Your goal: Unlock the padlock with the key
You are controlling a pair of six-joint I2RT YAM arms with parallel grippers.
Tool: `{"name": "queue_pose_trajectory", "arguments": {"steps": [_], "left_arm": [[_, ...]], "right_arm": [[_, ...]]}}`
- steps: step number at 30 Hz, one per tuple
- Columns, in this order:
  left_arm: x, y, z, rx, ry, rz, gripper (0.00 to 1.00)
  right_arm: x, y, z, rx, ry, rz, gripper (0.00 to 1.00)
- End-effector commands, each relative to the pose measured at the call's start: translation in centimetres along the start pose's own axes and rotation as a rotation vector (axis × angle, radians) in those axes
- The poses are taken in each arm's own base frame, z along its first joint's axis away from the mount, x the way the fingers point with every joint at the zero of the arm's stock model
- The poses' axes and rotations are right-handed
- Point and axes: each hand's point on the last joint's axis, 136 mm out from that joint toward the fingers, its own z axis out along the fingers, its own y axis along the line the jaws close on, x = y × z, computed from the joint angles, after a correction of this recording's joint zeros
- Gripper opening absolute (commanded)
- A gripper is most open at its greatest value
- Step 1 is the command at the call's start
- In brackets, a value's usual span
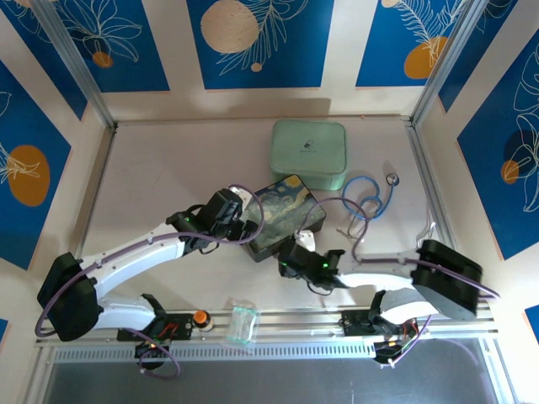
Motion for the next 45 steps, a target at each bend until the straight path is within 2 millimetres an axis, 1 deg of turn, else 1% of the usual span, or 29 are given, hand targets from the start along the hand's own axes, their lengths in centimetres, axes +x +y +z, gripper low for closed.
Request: {"name": "queue_pose_trajectory", "arguments": {"steps": [1,3,5,6,11,15,18,22,26,28,33,37,40,42,43,44,45], "left_arm": [[-1.5,-1.0,-1.0,0.022,-0.031,0.124,0.78],[-1.5,-1.7,-0.9,0.027,-0.025,0.199,0.78],[-1.6,-2.0,-0.6,0.017,-0.017,0.248,0.78],[-1.7,-2.0,-0.4,0.005,-0.014,0.258,0.78],[-2.4,-2.2,0.0,-0.001,-0.017,0.239,0.78],[-2.7,-3.0,0.0,0.04,-0.032,0.218,0.78],[-2.6,-3.0,0.1,0.038,-0.029,0.207,0.78],[-2.4,-2.8,0.3,0.028,-0.017,0.203,0.78],[-2.2,-2.7,0.6,0.022,-0.007,0.201,0.78],[-2.1,-2.7,0.7,0.018,-0.004,0.203,0.78],[-2.2,-2.6,0.8,0.006,0.002,0.202,0.78],[-2.5,-2.8,0.7,0.017,-0.004,0.205,0.78],[-2.4,-2.7,0.9,0.01,0.004,0.208,0.77],[-2.3,-2.7,1.0,0.009,0.01,0.208,0.78],[-2.2,-2.7,1.1,0.009,0.013,0.207,0.78],[-2.2,-2.8,1.0,0.013,0.013,0.207,0.77],[-2.2,-2.8,1.0,0.014,0.014,0.207,0.77]], "right_arm": [[-0.6,1.2,-1.0,-0.189,0.0,0.061,0.64],[-0.8,-0.6,-1.2,-0.163,0.002,0.162,0.65],[-1.1,-1.1,-1.4,-0.172,0.01,0.21,0.65],[-1.3,-1.0,-1.5,-0.175,0.01,0.223,0.65],[-2.6,1.2,-1.4,-0.252,-0.015,0.238,0.64],[-3.0,1.2,-0.3,-0.187,-0.024,0.232,0.61],[-3.0,2.0,0.5,-0.169,-0.027,0.202,0.59],[-2.6,2.0,1.2,-0.112,-0.043,0.19,0.56],[-2.6,1.2,1.6,-0.042,-0.081,0.184,0.53],[-2.5,1.4,2.1,-0.031,-0.073,0.177,0.51],[-1.3,1.9,3.2,-0.002,-0.032,0.148,0.45],[-0.6,1.5,3.2,0.015,-0.038,0.181,0.4],[-0.5,1.2,3.3,0.02,-0.038,0.187,0.35],[-0.5,1.2,3.3,0.009,-0.031,0.191,0.29],[-0.4,1.2,3.3,0.001,-0.03,0.196,0.28],[-0.3,1.3,3.3,-0.013,-0.028,0.198,0.25],[-0.2,1.3,3.3,-0.02,-0.024,0.204,0.19]]}}
